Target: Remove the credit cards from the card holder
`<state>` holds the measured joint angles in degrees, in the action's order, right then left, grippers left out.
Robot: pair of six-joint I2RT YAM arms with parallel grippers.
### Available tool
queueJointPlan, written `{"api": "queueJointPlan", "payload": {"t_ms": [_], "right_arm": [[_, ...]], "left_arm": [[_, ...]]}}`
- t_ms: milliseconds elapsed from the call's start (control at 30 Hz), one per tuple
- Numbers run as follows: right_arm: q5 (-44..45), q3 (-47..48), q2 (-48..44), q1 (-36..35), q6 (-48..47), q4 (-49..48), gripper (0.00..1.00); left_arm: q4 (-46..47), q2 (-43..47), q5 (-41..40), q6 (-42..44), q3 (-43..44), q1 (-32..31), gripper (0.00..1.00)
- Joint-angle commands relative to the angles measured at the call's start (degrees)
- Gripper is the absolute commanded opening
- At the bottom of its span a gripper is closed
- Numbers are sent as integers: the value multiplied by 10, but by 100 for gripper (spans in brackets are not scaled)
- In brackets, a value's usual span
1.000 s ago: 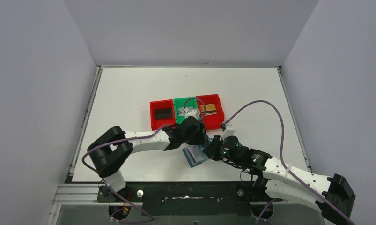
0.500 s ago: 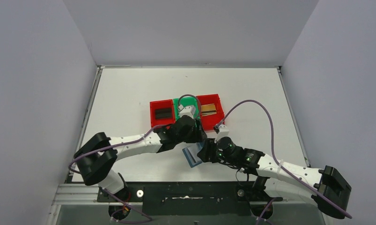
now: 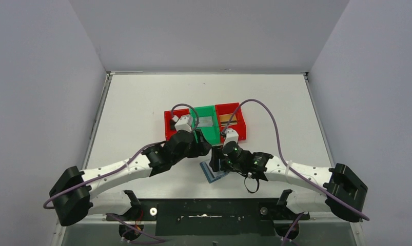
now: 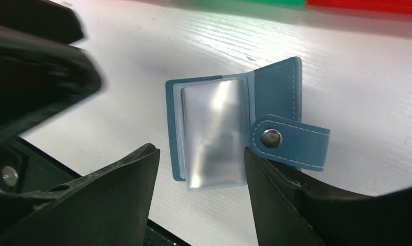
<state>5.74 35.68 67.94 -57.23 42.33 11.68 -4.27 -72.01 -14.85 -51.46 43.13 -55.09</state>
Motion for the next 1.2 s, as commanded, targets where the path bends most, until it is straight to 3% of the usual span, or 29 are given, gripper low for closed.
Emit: {"api": "queueJointPlan", "payload": {"t_ms": [0,300,533,733,967,1067,1167], "right_arm": [[-12,37,38,-9,-58,12,64],[8,79,117,-28,-86,49,71],[36,93,156,-36,-69,61,68],[59,88,161,-36,-34,63,52],[55,55,139,-35,19,24,24],[21,21,110,-31,72,-36,19],[-35,-35,82,-31,142,-173,18]], "left_arm": [[-56,93,-54,-14,-27,14,58],[-165,260,-84,-42,-93,42,59],[-191,310,-84,-58,-118,46,59],[-195,303,-78,-58,-121,47,59],[-191,309,-68,-62,-131,47,59],[-188,313,-57,-58,-133,47,59],[-170,318,-28,-50,-135,47,59]]}}
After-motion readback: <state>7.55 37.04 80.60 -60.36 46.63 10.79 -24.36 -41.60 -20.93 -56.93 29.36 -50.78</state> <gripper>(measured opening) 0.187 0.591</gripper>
